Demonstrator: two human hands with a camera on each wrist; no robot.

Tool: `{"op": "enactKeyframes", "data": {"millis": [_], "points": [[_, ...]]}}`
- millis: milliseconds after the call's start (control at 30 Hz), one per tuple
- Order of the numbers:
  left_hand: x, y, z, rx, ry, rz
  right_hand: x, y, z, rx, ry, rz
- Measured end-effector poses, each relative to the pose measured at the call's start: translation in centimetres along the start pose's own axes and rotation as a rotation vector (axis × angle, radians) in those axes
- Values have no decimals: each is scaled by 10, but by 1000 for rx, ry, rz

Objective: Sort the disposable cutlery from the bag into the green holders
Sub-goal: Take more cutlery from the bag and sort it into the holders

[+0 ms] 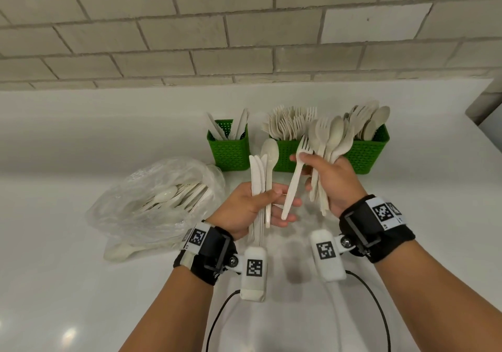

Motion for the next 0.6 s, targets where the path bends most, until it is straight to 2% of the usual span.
{"op": "enactKeyframes", "data": {"millis": [133,300,367,467,600], "points": [[-4,-1,3,-7,-121,-21,-4,5,-2,35,87,-104],[-7,-6,5,-39,-205,-48,-11,12,0,38,87,-152],[-6,-6,3,-13,-181,-48,-9,9,-1,61,57,-63],[-3,-6,-1,0,-122,-12,-1,1,-7,30,-132,91],[2,-10,-4,-21,-65,105,1,-2,-11,-73,-345,144]]}}
Point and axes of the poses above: each hand's wrist, its own y-axis away from the middle knuckle, its own x-axis out of the back of the hand, z = x × y, the point moved 2 cm from there along -y, towards the middle knuckle, and after that the axes turned 7 degrees about -y, right-handed, at the moved point
